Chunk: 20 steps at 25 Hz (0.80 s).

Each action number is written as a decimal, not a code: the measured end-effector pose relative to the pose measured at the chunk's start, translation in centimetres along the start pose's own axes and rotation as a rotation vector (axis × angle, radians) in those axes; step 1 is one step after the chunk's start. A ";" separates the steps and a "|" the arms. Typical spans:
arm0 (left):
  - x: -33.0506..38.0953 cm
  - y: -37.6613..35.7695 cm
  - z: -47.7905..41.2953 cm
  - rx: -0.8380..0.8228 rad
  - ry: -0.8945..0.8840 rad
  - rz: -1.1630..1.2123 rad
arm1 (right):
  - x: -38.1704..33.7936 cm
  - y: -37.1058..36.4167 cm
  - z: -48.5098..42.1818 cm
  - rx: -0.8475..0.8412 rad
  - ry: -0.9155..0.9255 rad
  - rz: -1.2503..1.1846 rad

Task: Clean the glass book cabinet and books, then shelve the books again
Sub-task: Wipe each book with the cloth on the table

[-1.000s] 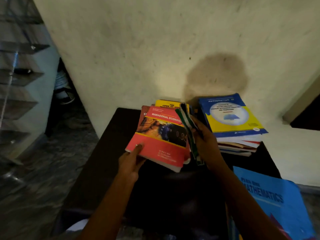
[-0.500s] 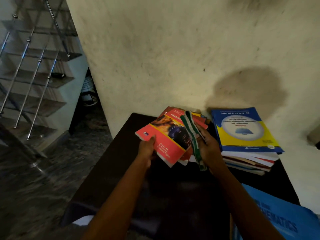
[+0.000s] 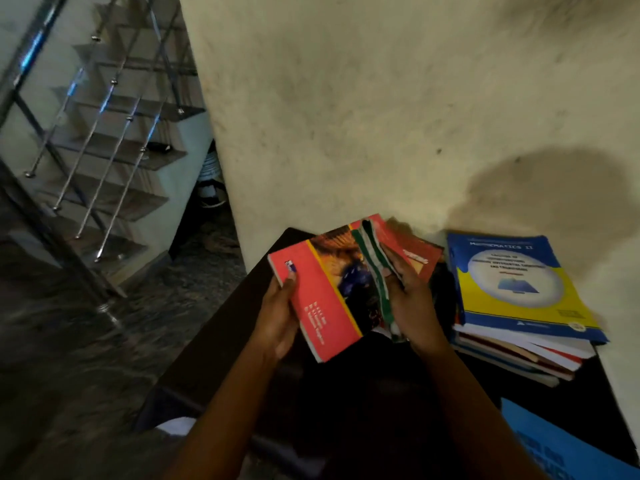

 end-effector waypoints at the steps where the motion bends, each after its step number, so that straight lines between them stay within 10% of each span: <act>1: 0.2 2.3 0.8 0.039 -0.004 0.021 | -0.7 -1.2 0.0 -0.033 0.016 -0.006; 9: 2.2 24.0 8.4 0.418 0.023 0.239 | -5.2 -18.5 2.9 -0.431 0.161 -0.051; 20: -2.8 32.3 7.5 0.548 0.271 0.318 | 6.2 -36.0 1.5 -0.546 0.139 0.693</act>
Point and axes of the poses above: each hand's wrist, its own z-axis away from the middle knuckle, its own y-axis out of the back of the hand, x = y × z, the point moved 10 cm from there along -z, towards the middle knuckle, and after that the axes turned 4 degrees about -y, right-handed, at the moved point
